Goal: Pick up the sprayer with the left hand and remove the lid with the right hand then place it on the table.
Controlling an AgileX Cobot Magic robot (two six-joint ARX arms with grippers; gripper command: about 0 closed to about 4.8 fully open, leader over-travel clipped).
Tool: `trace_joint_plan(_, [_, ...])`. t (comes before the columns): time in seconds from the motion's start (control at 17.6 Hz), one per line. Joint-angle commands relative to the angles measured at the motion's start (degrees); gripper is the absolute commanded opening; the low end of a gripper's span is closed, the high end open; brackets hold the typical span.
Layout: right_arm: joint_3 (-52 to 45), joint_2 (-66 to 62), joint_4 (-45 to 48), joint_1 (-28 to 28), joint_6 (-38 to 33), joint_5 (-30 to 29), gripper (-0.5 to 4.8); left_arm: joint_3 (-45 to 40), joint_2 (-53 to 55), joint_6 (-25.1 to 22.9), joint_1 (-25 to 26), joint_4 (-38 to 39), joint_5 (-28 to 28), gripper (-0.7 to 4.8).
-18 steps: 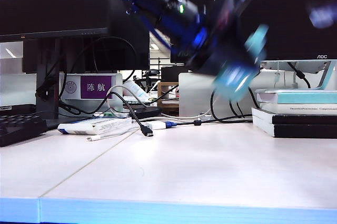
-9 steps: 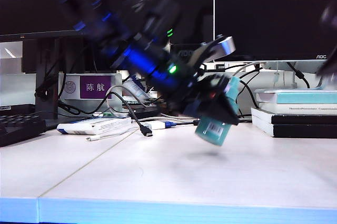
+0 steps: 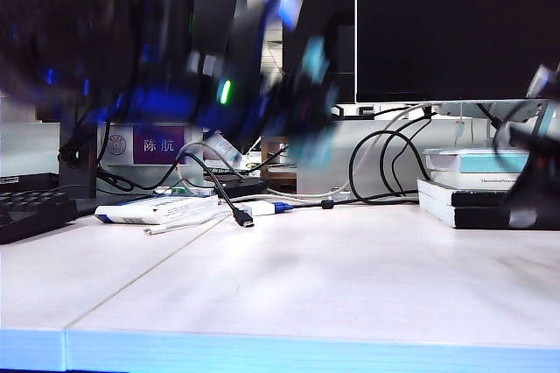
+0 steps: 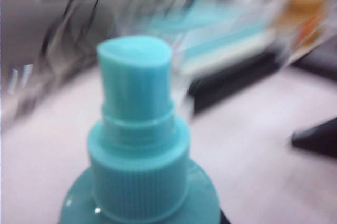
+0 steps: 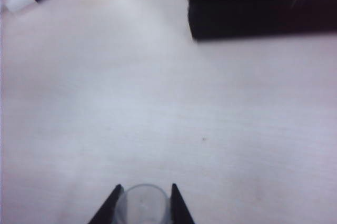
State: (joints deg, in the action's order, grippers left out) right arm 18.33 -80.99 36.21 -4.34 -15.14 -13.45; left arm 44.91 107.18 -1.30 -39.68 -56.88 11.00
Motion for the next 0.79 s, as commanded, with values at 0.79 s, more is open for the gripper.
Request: trace_joint_plan(0.79, [0.1,-10.4,15.0,-0.8,3.2,-0.6,-0.06,-0.2,9.6,8.9,2.1,-1.0,3.2,-0.06])
